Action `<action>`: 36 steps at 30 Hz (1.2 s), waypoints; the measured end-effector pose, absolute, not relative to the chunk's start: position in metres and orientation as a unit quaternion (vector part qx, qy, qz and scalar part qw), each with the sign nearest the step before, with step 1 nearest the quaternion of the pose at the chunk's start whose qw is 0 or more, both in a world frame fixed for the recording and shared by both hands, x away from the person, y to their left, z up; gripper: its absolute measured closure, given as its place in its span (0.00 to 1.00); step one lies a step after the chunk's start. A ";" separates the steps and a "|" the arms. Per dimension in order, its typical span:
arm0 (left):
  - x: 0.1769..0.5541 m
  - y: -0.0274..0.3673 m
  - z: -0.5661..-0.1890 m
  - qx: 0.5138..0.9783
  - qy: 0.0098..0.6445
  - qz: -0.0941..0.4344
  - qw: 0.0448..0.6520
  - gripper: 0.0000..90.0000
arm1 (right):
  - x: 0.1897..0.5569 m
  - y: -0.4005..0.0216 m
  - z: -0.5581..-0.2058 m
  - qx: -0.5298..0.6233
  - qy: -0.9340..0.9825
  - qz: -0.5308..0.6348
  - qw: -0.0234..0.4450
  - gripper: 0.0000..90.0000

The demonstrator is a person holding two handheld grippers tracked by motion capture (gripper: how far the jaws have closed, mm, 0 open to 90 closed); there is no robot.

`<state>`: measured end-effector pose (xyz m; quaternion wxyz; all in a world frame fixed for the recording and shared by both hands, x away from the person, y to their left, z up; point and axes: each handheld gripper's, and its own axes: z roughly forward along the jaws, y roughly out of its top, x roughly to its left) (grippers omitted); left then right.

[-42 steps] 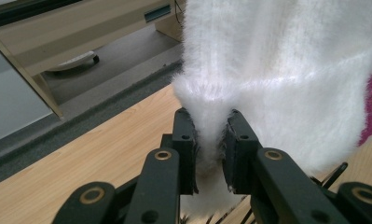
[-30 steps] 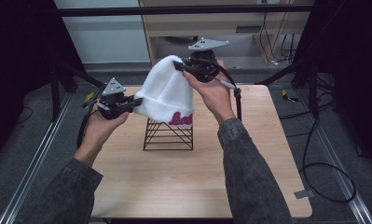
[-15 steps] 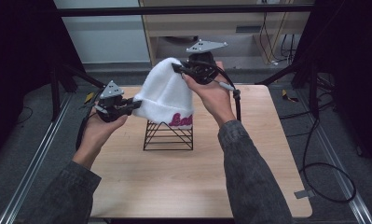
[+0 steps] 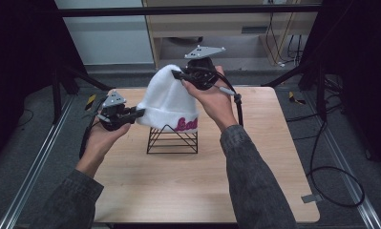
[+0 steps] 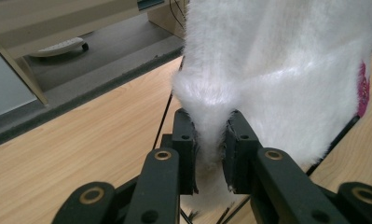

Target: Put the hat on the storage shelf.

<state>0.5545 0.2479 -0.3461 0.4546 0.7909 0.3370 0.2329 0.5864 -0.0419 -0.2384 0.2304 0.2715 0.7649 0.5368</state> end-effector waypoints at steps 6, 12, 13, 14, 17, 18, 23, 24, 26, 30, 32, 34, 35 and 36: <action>0.550 0.251 -0.354 0.790 0.337 0.227 0.459 0.85 | 0.579 -0.040 -0.242 0.258 0.775 0.529 0.232 0.91; 0.552 0.249 -0.365 0.794 0.340 0.221 0.452 0.85 | 0.581 -0.041 -0.253 0.260 0.791 0.503 0.233 0.91; 0.552 0.249 -0.367 0.795 0.340 0.222 0.451 0.85 | 0.582 -0.041 -0.255 0.262 0.791 0.503 0.230 0.91; 0.552 0.250 -0.369 0.796 0.340 0.222 0.449 0.85 | 0.583 -0.042 -0.257 0.263 0.792 0.501 0.229 0.91; 0.551 0.252 -0.372 0.795 0.343 0.220 0.450 0.85 | 0.583 -0.042 -0.261 0.263 0.794 0.500 0.224 0.91; 0.550 0.253 -0.373 0.794 0.344 0.219 0.450 0.85 | 0.582 -0.041 -0.262 0.262 0.794 0.501 0.223 0.91; 0.546 0.255 -0.374 0.795 0.342 0.219 0.451 0.85 | 0.578 -0.037 -0.262 0.255 0.797 0.500 0.222 0.90; 0.546 0.255 -0.374 0.796 0.341 0.219 0.450 0.85 | 0.577 -0.037 -0.262 0.256 0.797 0.500 0.221 0.90; 0.544 0.256 -0.375 0.796 0.339 0.219 0.451 0.84 | 0.577 -0.037 -0.263 0.257 0.798 0.500 0.219 0.90; 0.539 0.257 -0.376 0.800 0.334 0.228 0.444 0.84 | 0.573 -0.038 -0.267 0.257 0.801 0.497 0.211 0.90; 0.539 0.257 -0.378 0.800 0.336 0.224 0.444 0.84 | 0.572 -0.039 -0.270 0.256 0.803 0.495 0.209 0.90; 0.539 0.258 -0.382 0.801 0.335 0.222 0.443 0.84 | 0.570 -0.039 -0.272 0.258 0.805 0.493 0.207 0.90; 0.538 0.257 -0.384 0.802 0.335 0.221 0.441 0.84 | 0.570 -0.039 -0.273 0.256 0.807 0.491 0.206 0.90; 0.538 0.257 -0.385 0.804 0.334 0.220 0.441 0.84 | 0.570 -0.038 -0.275 0.256 0.808 0.490 0.206 0.90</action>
